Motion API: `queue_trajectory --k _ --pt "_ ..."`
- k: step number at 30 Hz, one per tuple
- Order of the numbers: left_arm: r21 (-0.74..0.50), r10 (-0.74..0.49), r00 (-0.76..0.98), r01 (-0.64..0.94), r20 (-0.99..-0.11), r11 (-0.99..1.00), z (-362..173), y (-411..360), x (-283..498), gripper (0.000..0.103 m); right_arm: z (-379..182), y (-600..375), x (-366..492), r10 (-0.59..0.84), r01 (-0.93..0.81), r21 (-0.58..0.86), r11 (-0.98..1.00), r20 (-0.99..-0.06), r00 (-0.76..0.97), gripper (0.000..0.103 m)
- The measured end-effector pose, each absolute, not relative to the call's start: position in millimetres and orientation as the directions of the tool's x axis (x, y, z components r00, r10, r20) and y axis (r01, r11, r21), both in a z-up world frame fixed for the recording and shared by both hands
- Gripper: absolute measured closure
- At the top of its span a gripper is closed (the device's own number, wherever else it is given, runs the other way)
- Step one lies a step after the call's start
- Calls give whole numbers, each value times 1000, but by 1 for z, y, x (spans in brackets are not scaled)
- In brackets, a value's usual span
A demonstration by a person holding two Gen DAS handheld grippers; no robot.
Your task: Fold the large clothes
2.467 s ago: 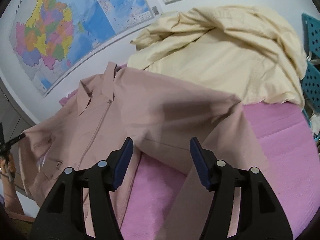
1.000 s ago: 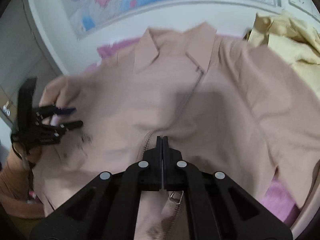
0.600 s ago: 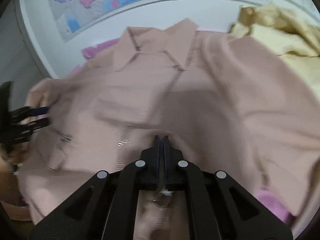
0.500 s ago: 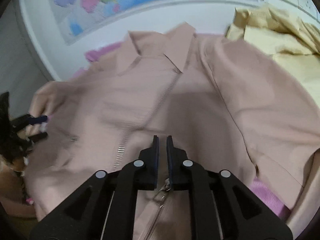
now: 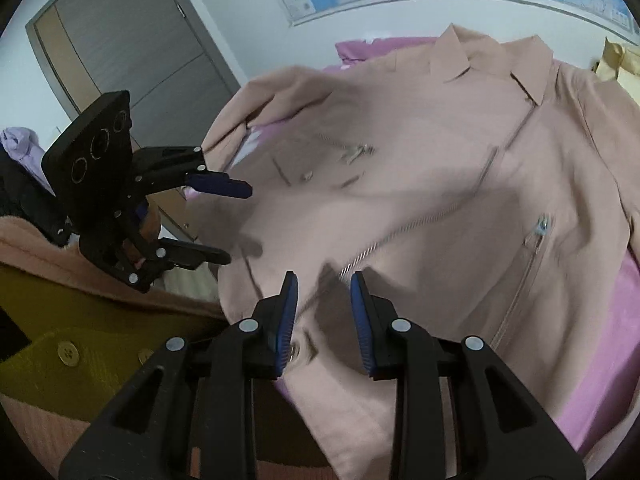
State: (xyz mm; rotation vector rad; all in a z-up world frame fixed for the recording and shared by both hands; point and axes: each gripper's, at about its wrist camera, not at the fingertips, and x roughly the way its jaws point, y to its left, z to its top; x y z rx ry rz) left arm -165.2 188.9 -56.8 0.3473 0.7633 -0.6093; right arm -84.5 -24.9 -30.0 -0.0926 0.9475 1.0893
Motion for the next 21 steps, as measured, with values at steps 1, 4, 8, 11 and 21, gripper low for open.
queue_trajectory --k 1,4,8,11,21 --pt "87 -372 557 631 -743 771 -60 186 -167 47 -31 -25 -87 715 -781 378 496 -689 120 75" --pt "76 -384 549 639 -743 766 -61 188 -174 47 -35 -36 -103 735 -777 423 467 -674 75 74" --pt "130 -357 594 622 -721 772 -60 183 -189 47 -42 -38 -117 736 -780 424 460 -674 68 70" --pt "186 -325 598 635 -733 750 -66 174 -193 47 -42 -34 -124 732 -796 389 463 -675 96 65" --pt "340 -180 699 535 -692 773 -79 152 -186 90 -56 -33 -124 711 -788 342 512 -683 165 59"
